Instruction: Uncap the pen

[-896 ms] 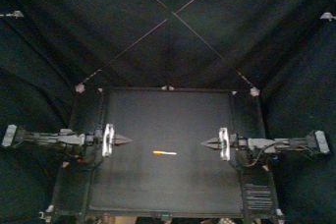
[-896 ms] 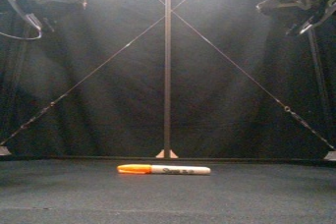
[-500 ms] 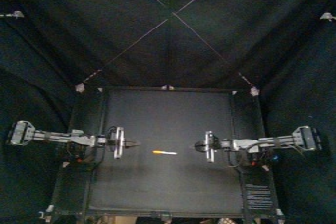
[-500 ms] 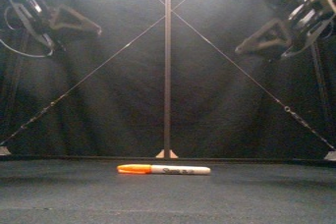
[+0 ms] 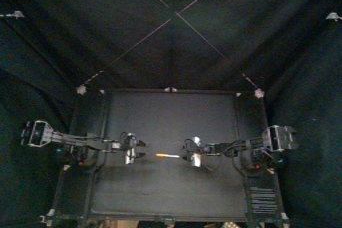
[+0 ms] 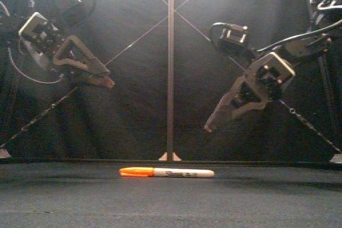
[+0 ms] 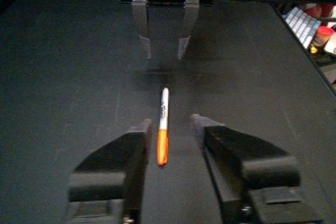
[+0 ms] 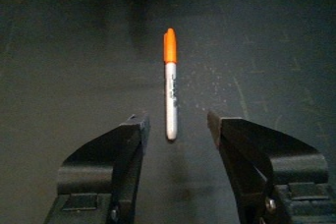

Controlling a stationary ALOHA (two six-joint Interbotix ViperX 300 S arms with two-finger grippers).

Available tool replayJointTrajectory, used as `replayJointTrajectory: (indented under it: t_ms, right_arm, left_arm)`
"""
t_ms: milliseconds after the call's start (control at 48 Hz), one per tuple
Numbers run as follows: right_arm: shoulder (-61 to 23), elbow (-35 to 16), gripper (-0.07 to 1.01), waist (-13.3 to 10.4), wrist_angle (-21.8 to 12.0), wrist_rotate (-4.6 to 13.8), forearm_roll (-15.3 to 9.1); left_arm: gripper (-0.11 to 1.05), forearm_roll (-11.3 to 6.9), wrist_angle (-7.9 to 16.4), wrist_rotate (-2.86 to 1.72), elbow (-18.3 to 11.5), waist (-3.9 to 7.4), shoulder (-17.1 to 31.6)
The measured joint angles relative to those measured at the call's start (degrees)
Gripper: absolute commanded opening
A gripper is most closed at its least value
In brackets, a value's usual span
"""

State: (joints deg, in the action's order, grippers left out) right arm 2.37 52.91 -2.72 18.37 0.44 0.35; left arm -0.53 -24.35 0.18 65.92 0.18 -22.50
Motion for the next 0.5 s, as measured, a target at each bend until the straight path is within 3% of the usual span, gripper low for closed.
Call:
replayJointTrajectory:
  t_ms: [500]
  right_arm:
    - [-13.2, -6.6, 0.81, 0.2, -1.6, 0.18, 0.6]
  left_arm:
    - [0.91, 0.18, 0.0, 0.18, -2.3, 0.00, 5.4]
